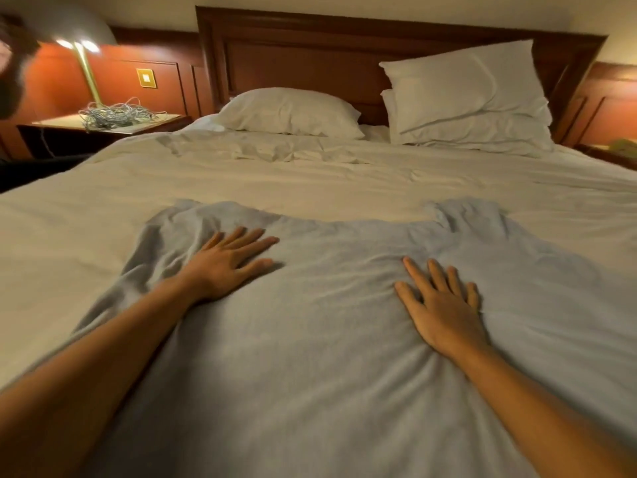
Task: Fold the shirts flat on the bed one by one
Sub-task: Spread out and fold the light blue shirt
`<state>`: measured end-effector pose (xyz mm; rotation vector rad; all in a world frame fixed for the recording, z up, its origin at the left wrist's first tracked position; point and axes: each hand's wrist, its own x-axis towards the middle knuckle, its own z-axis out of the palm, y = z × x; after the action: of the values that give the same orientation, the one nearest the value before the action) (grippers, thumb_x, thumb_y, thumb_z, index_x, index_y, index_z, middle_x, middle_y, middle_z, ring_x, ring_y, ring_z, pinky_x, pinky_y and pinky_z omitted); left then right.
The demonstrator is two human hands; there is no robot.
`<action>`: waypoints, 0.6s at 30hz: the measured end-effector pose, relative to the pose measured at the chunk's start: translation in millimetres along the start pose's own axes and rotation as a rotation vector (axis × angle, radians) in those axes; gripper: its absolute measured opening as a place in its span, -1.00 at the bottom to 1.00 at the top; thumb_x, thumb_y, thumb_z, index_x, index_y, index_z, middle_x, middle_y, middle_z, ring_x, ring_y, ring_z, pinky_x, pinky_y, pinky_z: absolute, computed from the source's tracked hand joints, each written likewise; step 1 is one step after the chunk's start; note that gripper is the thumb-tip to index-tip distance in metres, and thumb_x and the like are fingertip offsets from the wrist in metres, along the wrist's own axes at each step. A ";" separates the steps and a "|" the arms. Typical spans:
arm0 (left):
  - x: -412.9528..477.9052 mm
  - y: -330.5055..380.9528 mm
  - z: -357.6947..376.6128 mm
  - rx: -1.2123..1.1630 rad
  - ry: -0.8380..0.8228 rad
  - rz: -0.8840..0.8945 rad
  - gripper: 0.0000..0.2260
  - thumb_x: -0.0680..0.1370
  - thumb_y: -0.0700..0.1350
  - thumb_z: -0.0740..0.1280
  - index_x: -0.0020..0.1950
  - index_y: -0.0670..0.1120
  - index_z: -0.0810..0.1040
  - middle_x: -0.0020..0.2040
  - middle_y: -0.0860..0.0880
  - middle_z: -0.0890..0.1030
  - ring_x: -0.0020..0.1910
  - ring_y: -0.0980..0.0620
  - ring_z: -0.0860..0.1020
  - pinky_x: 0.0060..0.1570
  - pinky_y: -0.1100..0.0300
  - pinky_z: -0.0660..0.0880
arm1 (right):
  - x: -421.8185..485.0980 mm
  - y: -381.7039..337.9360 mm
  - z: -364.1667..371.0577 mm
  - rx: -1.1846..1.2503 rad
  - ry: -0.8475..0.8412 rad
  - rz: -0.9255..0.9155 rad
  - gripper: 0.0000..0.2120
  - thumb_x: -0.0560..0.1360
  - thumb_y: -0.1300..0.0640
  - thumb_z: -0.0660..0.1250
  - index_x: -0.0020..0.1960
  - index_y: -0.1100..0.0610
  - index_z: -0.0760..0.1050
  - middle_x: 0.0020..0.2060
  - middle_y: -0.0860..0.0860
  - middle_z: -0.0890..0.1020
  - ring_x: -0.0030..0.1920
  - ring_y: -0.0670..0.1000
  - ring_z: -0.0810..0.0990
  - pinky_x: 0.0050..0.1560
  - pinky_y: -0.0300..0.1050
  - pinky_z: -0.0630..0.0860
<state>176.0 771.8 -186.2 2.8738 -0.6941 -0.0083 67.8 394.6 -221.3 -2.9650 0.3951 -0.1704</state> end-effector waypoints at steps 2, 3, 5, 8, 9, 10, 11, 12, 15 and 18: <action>-14.9 -6.3 -11.2 0.119 -0.044 -0.173 -0.31 0.45 0.53 -0.22 0.57 0.37 -0.12 0.63 0.13 -0.13 0.61 -0.03 -0.17 0.56 -0.12 -0.19 | -0.8 -3.2 -6.0 -0.010 -0.046 0.006 -0.34 0.46 -0.47 -0.34 0.53 -0.37 -0.27 0.62 -0.08 -0.12 0.60 0.11 -0.15 0.54 0.22 -0.20; -26.0 -4.8 -17.5 0.142 -0.073 -0.274 -0.31 0.47 0.51 -0.20 0.58 0.34 -0.12 0.64 0.10 -0.16 0.61 -0.07 -0.17 0.54 -0.19 -0.19 | -4.2 -5.5 -11.4 -0.015 -0.082 0.004 -0.36 0.50 -0.45 -0.32 0.55 -0.34 -0.27 0.62 -0.06 -0.13 0.60 0.13 -0.16 0.54 0.23 -0.21; -53.0 13.9 -21.1 0.087 -0.113 -0.411 -0.28 0.49 0.51 -0.17 0.60 0.28 -0.07 0.64 0.07 -0.14 0.61 -0.14 -0.16 0.51 -0.30 -0.20 | -20.4 -8.2 -23.6 -0.017 -0.152 -0.011 -0.39 0.58 -0.37 -0.25 0.58 -0.26 -0.24 0.62 -0.03 -0.14 0.60 0.15 -0.16 0.54 0.24 -0.19; -106.9 64.4 -5.6 -0.001 -0.044 -0.437 -0.20 0.47 0.52 -0.19 0.62 0.16 0.05 0.65 0.04 -0.02 0.62 -0.15 -0.12 0.49 -0.30 -0.28 | -67.8 -3.2 -39.3 -0.034 -0.209 -0.075 -0.42 0.62 -0.31 -0.20 0.60 -0.21 -0.19 0.62 -0.02 -0.10 0.60 0.13 -0.11 0.54 0.23 -0.15; -125.6 80.7 -0.3 -0.036 0.017 -0.432 -0.19 0.48 0.51 -0.19 0.62 0.12 0.10 0.64 0.04 0.03 0.62 -0.12 -0.12 0.49 -0.28 -0.30 | -88.4 2.3 -43.4 -0.049 -0.218 -0.098 -0.42 0.62 -0.31 -0.19 0.60 -0.22 -0.18 0.62 -0.03 -0.09 0.60 0.11 -0.10 0.55 0.22 -0.15; -143.3 95.1 4.4 -0.057 0.075 -0.428 -0.20 0.49 0.49 -0.18 0.62 0.10 0.12 0.64 0.05 0.05 0.62 -0.10 -0.12 0.50 -0.26 -0.30 | -110.5 10.0 -47.1 -0.071 -0.220 -0.115 -0.41 0.61 -0.32 -0.19 0.60 -0.22 -0.18 0.62 -0.04 -0.08 0.60 0.10 -0.10 0.55 0.20 -0.16; -158.6 108.8 8.2 -0.062 0.111 -0.417 -0.22 0.50 0.47 -0.16 0.62 0.10 0.11 0.64 0.06 0.05 0.62 -0.08 -0.13 0.51 -0.24 -0.30 | -132.6 19.1 -50.6 -0.093 -0.216 -0.129 -0.41 0.61 -0.33 -0.19 0.60 -0.22 -0.19 0.62 -0.05 -0.09 0.60 0.08 -0.11 0.55 0.19 -0.17; -171.8 122.2 11.1 -0.057 0.114 -0.393 -0.24 0.51 0.46 -0.15 0.63 0.12 0.08 0.64 0.07 0.02 0.62 -0.07 -0.13 0.52 -0.21 -0.30 | -153.5 28.5 -54.5 -0.108 -0.215 -0.143 -0.40 0.60 -0.34 -0.19 0.60 -0.22 -0.19 0.62 -0.07 -0.10 0.60 0.07 -0.12 0.55 0.18 -0.19; -200.8 162.5 17.1 -0.103 0.051 -0.266 -0.24 0.45 0.47 -0.17 0.62 0.21 0.01 0.64 0.11 -0.05 0.62 -0.06 -0.15 0.54 -0.12 -0.26 | -211.6 54.3 -63.4 -0.083 -0.203 -0.148 -0.38 0.59 -0.35 -0.18 0.60 -0.22 -0.18 0.61 -0.10 -0.13 0.60 0.02 -0.16 0.56 0.14 -0.20; -229.9 200.8 19.4 -0.165 -0.023 -0.177 -0.24 0.43 0.48 -0.16 0.61 0.27 -0.02 0.63 0.13 -0.08 0.61 -0.02 -0.17 0.55 -0.08 -0.27 | -263.4 79.0 -72.7 -0.076 -0.196 -0.139 -0.34 0.57 -0.37 -0.18 0.60 -0.20 -0.18 0.61 -0.11 -0.14 0.60 0.01 -0.16 0.56 0.09 -0.19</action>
<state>-120.4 697.0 -177.8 2.7690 -0.4190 -0.1179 -214.2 380.4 -186.8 -3.0463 0.1748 0.1231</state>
